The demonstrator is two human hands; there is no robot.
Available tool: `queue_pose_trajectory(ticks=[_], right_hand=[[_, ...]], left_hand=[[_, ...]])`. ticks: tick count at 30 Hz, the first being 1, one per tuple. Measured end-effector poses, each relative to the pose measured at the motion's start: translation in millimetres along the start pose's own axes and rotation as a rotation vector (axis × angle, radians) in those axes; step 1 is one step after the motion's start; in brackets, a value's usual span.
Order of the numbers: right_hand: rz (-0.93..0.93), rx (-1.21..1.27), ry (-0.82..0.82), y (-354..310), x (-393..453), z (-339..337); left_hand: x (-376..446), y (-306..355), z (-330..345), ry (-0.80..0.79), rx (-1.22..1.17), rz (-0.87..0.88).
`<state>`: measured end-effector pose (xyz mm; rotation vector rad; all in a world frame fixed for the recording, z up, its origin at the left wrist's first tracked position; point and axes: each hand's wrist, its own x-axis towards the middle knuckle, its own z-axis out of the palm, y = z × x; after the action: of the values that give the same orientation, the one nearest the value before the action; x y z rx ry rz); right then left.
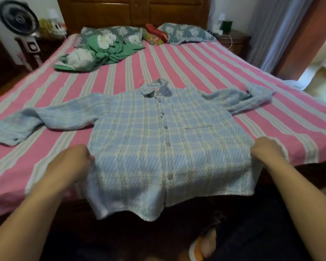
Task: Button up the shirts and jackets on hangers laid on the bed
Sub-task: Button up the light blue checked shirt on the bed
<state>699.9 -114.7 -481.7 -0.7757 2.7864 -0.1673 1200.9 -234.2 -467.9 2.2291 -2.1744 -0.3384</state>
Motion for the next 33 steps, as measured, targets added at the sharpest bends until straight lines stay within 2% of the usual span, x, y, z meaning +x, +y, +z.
queue_pose_trajectory(ticks=[5,8,11,13,15,17,19,21,23,24,25,28,30,33], right_hand=[[-0.032,0.158,0.096,14.0,12.2,-13.5],[-0.075,0.029,0.134,19.8,3.9,-16.1],[-0.127,-0.170,0.126,-6.3,-10.4,-13.8],[-0.255,-0.194,0.140,-45.7,-23.8,-10.9],[-0.480,-0.148,0.081,-98.2,-37.0,-4.4],[-0.687,-0.119,-0.062,-156.2,-51.2,1.4],[-0.835,-0.130,-0.210,-209.8,-63.2,9.9],[-0.933,-0.144,-0.281,-258.9,-72.6,20.8],[-0.989,-0.162,-0.316,-300.6,-75.0,39.0],[-1.009,-0.206,-0.314,-317.5,-74.4,50.6],[-1.024,-0.269,-0.296,-329.6,-73.4,64.8],[-0.991,-0.412,-0.310,-337.7,-71.4,119.4],[-0.937,-0.391,-0.341,-329.2,-70.2,146.6],[-0.928,-0.367,-0.322,-326.9,-66.0,153.5]], left_hand=[[-21.6,4.0,18.2,-0.045,-0.120,-0.029],[-18.1,2.7,21.4,-0.117,-0.264,-0.040],[-18.6,0.2,16.3,-0.184,-0.199,0.005],[-13.5,-6.7,5.1,-0.266,-0.057,0.071],[-2.0,-19.0,-10.4,-0.353,0.048,0.095],[16.5,-41.8,-23.9,-0.280,0.045,0.057],[44.3,-73.2,-30.8,-0.043,-0.158,-0.067],[73.2,-108.5,-34.1,0.173,-0.606,-0.306],[99.8,-138.4,-39.0,0.206,-1.223,-0.596],[113.4,-151.6,-39.2,0.189,-1.468,-0.699],[127.3,-163.3,-37.8,0.186,-1.610,-0.755],[171.9,-194.2,-26.2,0.225,-1.661,-0.775],[197.7,-207.3,-18.4,0.206,-1.590,-0.767],[217.8,-209.5,-16.7,0.208,-1.463,-0.775]])
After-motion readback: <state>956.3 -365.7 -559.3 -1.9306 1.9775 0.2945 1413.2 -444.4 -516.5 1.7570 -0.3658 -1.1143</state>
